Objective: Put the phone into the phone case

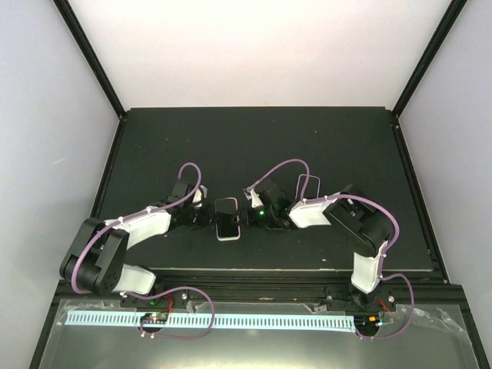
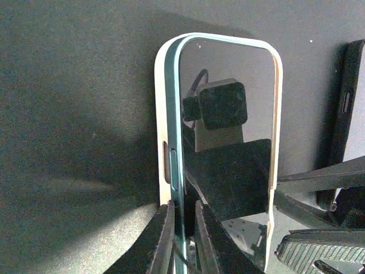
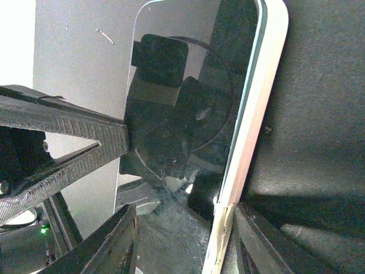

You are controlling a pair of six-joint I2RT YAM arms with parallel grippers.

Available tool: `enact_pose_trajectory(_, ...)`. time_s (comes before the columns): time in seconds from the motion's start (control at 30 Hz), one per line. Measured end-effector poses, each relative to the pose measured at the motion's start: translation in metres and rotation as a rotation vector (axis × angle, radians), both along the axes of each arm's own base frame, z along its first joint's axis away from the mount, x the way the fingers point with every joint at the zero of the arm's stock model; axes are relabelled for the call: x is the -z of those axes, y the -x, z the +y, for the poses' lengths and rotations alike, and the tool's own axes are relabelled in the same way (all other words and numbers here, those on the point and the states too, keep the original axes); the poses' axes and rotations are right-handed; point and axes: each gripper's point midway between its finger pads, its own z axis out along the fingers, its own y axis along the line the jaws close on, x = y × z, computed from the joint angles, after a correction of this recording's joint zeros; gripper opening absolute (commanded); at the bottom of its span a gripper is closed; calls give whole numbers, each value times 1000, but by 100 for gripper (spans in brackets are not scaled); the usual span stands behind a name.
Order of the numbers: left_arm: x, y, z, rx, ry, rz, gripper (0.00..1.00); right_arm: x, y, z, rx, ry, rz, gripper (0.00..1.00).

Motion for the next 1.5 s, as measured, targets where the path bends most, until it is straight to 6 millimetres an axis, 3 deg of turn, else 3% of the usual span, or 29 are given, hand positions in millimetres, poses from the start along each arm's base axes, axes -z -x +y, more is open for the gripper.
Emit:
enact_pose_trajectory(0.13, -2, -2, -2, 7, -10, -11, 25, 0, -5, -3, 13, -13, -6, 47)
enact_pose_trajectory(0.4, -12, -12, 0, 1, -43, -35, 31, 0, -13, -7, 39, -5, -20, 47)
enact_pose_trajectory(0.83, -2, -13, -1, 9, -64, -20, 2, 1, -18, -2, 33, -9, -20, 43)
enact_pose_trajectory(1.5, 0, -23, -7, 5, -23, -91, 6, -4, -26, -6, 61, -69, 42, 42)
